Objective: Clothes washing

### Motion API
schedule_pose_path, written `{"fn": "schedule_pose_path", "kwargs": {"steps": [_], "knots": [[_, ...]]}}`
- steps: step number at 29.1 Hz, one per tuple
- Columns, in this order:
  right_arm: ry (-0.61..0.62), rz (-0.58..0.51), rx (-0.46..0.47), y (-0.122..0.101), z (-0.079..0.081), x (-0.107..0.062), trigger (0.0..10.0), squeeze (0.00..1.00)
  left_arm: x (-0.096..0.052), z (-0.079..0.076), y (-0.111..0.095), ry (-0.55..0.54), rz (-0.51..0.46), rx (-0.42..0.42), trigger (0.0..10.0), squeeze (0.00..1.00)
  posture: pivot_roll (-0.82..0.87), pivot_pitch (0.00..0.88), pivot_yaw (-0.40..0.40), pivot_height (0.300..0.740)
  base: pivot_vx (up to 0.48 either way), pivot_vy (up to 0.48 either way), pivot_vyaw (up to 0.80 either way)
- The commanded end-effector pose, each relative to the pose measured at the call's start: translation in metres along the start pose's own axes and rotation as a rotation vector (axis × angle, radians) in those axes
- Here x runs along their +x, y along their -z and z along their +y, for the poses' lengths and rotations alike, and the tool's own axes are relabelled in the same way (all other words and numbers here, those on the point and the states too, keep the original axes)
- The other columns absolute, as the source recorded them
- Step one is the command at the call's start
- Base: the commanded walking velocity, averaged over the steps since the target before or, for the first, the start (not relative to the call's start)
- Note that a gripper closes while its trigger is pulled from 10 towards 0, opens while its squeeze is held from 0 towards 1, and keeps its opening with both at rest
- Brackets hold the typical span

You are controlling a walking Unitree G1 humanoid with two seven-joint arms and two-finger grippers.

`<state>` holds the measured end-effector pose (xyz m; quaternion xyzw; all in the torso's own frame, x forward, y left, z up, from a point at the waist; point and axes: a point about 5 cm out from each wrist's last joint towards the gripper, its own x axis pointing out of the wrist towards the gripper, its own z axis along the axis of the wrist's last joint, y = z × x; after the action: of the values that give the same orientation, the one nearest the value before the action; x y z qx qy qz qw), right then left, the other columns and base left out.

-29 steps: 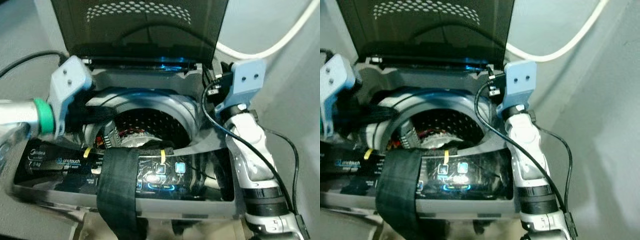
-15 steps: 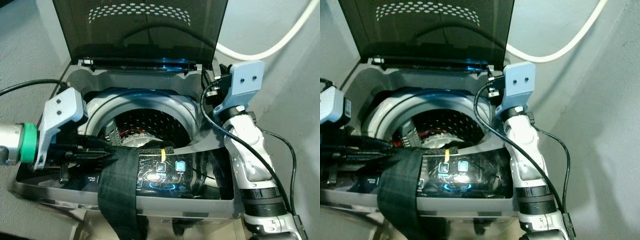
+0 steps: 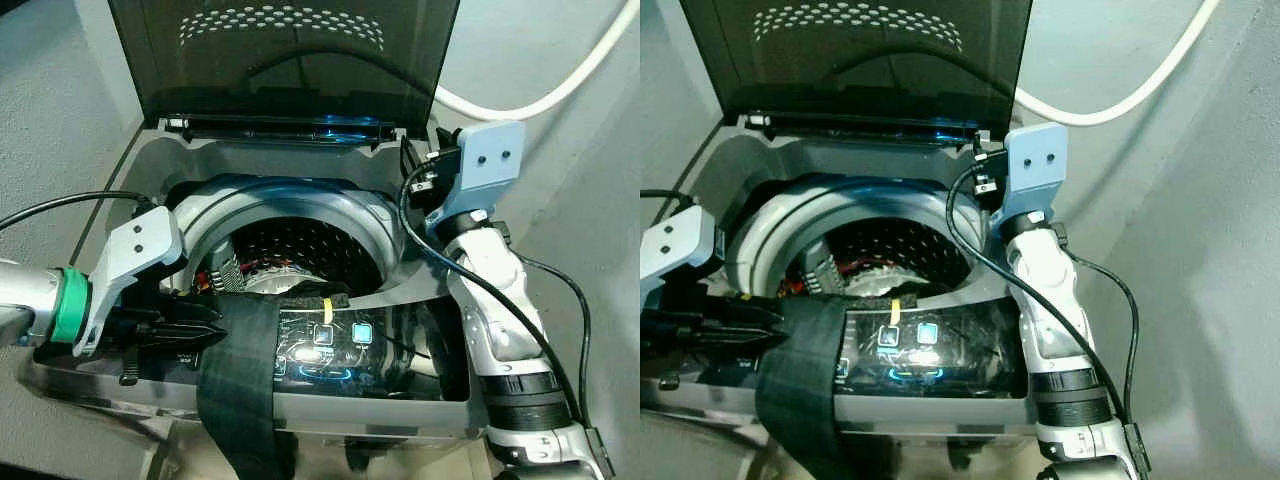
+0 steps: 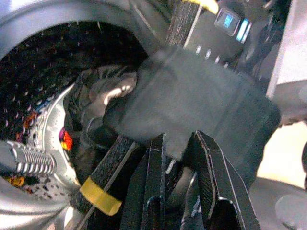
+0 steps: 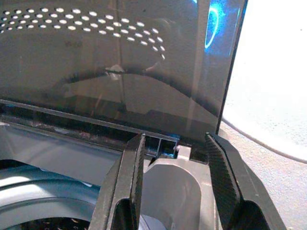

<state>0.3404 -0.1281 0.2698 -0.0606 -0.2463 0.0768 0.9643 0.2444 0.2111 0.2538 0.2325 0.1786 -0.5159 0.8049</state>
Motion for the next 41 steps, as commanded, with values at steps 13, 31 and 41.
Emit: {"fn": "schedule_pose_path", "kwargs": {"steps": [13, 31, 41], "knots": [[-0.005, -0.003, 0.002, 0.001, 0.004, -0.002, 10.0, 0.00, 0.001, 0.010, -0.001, -0.019, 0.013, 0.066, 10.0, 1.00, 0.13, 0.069, 0.103, 0.740, 0.000, 0.000, 0.00], [-0.010, -0.003, 0.010, 0.002, 0.006, -0.001, 10.0, 0.00, 0.006, 0.015, -0.010, -0.023, -0.033, 0.090, 10.0, 0.00, 0.14, 0.071, 0.099, 0.740, 0.000, 0.000, 0.00], [-0.010, -0.001, 0.008, 0.002, 0.006, -0.001, 10.0, 0.00, 0.018, 0.009, -0.021, 0.081, -0.100, 0.106, 10.0, 0.00, 0.13, 0.079, 0.098, 0.740, 0.000, 0.000, 0.00]]}}
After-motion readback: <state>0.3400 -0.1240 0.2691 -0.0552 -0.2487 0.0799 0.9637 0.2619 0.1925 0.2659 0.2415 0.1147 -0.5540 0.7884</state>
